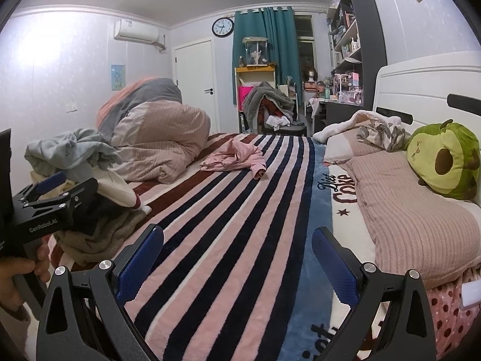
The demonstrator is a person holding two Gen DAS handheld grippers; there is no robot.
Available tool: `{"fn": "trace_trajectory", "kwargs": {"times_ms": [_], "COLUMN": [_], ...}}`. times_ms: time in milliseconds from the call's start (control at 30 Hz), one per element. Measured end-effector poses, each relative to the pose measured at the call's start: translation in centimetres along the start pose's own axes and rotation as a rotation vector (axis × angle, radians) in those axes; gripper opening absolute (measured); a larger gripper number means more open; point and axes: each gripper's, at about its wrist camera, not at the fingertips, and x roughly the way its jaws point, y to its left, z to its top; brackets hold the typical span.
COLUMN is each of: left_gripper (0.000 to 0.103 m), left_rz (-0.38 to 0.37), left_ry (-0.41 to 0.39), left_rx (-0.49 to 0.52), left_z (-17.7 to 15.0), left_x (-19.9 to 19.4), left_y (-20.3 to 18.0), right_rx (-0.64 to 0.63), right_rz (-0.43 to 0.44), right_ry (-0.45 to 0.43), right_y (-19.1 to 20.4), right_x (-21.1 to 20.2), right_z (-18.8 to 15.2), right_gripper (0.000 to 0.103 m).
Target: Fold small clothes
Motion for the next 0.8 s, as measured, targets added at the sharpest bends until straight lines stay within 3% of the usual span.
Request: {"fn": "trace_trajectory", "kwargs": {"times_ms": [800], "left_gripper": [0.102], "left_rz": [-0.001], "left_ry": [-0.008], "left_rx": [0.011], "left_z": [0.6], "left_x": [-0.4], "left_y": [-0.2], "right_rx": [0.010], "right_rz": [0.001], "right_ry": [-0.011], "right_y": [1.3], "right_x": [-0.1], "right_z": [0.3], "right_gripper": [0.098]}}
